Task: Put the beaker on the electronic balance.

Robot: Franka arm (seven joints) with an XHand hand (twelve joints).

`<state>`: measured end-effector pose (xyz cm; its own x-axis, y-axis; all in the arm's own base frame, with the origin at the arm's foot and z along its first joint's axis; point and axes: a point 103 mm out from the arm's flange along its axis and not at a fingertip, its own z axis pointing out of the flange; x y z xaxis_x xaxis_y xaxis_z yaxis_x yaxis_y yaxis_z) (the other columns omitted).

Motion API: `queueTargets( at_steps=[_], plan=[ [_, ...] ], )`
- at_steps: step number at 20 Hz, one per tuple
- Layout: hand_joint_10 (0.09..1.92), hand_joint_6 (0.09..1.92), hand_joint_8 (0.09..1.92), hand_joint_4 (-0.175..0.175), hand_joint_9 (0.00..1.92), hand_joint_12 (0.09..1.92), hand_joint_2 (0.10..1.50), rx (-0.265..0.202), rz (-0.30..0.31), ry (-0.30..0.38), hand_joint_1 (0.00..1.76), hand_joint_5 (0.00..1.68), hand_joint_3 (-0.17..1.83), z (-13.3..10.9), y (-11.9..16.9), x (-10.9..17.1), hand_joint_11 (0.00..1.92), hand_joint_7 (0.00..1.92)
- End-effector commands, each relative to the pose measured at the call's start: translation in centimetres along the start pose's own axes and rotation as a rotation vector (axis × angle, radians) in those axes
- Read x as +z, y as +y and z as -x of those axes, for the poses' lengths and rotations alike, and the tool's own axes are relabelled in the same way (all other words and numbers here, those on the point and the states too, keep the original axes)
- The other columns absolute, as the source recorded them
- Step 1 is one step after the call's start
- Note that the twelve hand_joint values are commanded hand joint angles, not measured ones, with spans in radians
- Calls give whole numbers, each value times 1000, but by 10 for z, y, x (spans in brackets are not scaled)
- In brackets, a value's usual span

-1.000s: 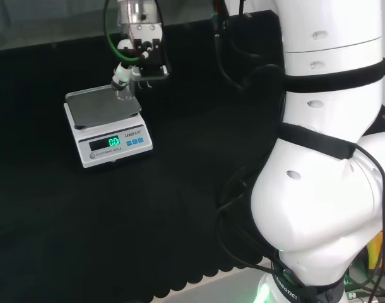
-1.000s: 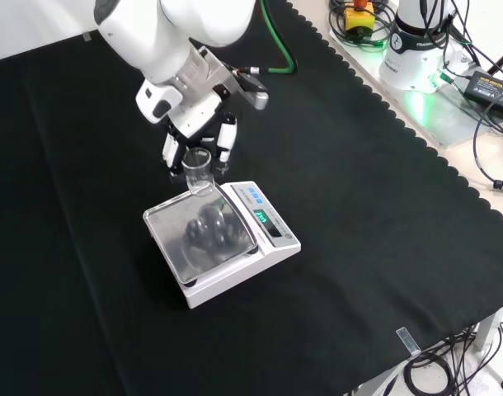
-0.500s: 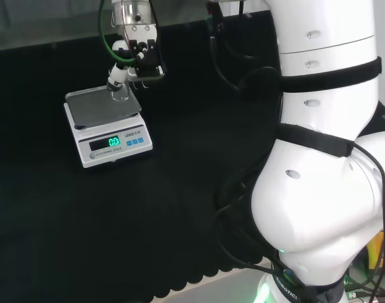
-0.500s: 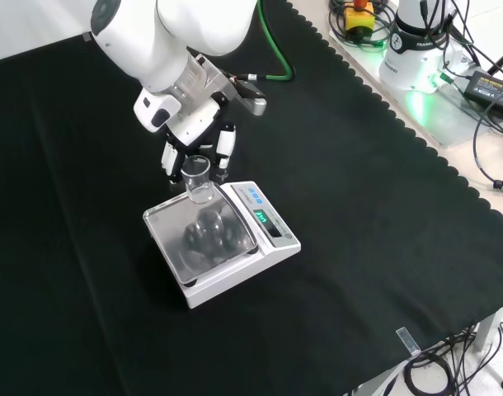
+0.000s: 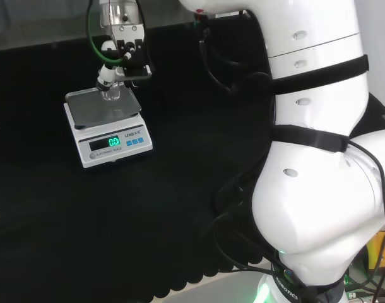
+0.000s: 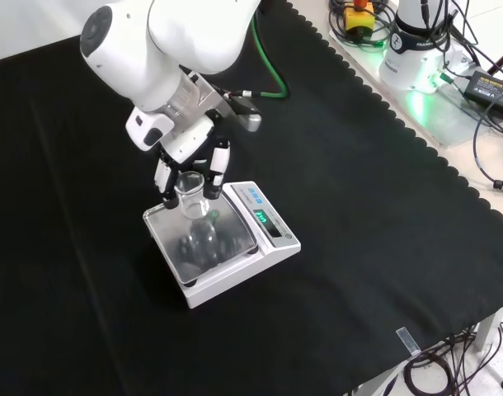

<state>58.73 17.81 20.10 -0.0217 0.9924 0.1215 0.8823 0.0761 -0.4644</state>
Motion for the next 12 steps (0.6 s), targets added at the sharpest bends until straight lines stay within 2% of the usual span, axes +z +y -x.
queueTargets(
  at_steps=[1,6,8,12],
  plan=[
    [582,1084,1002,-175,1400,565,1142,4,-37,-14,1139,930,-12,0,4,13,1625,1051],
    [585,1084,1002,-175,1399,565,1142,6,-55,-39,1140,930,-12,-23,13,15,1624,1051],
    [586,1084,1002,-175,1399,565,1142,-15,-49,-14,1139,931,-12,-9,12,14,1624,1052],
    [589,1084,1003,-175,1397,566,1142,-14,-51,-9,1140,931,-12,-9,12,14,1624,1052]
  ],
)
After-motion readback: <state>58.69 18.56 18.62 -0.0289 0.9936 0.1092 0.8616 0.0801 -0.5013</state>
